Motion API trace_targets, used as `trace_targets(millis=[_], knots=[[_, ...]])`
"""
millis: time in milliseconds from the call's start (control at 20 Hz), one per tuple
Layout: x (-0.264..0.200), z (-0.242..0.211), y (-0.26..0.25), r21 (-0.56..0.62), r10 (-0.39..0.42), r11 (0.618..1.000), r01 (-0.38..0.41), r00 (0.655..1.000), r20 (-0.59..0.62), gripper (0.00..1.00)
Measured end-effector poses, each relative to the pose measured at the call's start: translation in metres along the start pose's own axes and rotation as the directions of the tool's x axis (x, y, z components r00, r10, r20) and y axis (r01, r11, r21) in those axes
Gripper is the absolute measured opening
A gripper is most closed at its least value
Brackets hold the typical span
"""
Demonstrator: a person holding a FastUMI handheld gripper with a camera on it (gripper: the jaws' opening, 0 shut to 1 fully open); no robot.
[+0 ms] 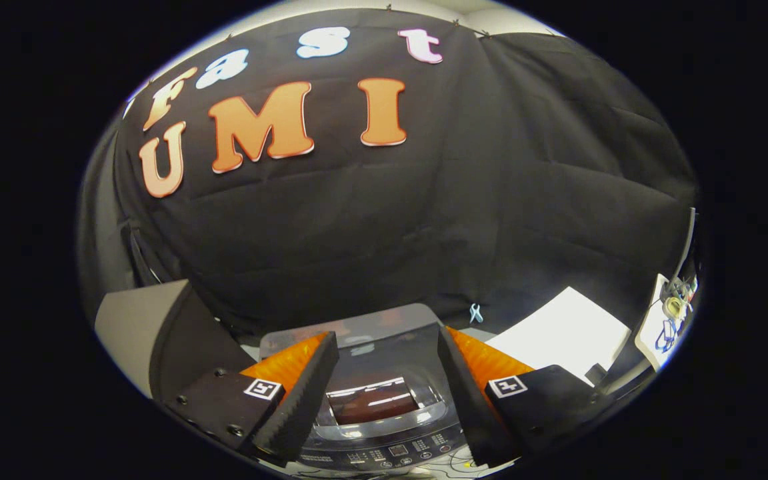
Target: Put the clothes into the washing machine and then close the washing machine lid.
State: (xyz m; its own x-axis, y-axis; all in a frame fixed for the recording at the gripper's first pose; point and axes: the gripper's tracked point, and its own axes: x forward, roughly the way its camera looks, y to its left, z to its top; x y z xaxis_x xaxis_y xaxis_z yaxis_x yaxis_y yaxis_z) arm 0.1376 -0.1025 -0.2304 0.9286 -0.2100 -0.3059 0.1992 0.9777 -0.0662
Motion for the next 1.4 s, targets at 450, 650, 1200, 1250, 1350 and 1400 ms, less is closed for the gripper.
trace_targets(millis=[450, 650, 1200, 1250, 1350, 1400], knots=[[-0.057, 0.084, -0.012, 0.069, -0.023, 0.998, 0.014, 0.990, 0.136, 0.98], [-0.086, 0.124, -0.016, 0.071, -0.041, 0.997, 0.027, 0.977, 0.209, 1.00], [-0.126, 0.175, -0.011, 0.081, 0.004, 0.996, -0.026, 0.965, 0.264, 0.97], [-0.127, 0.176, -0.008, 0.081, 0.016, 0.996, -0.039, 0.964, 0.265, 0.97], [-0.125, 0.176, -0.004, 0.074, 0.030, 0.996, -0.052, 0.964, 0.263, 0.97], [-0.123, 0.177, -0.003, 0.070, 0.034, 0.996, -0.054, 0.964, 0.263, 0.97]])
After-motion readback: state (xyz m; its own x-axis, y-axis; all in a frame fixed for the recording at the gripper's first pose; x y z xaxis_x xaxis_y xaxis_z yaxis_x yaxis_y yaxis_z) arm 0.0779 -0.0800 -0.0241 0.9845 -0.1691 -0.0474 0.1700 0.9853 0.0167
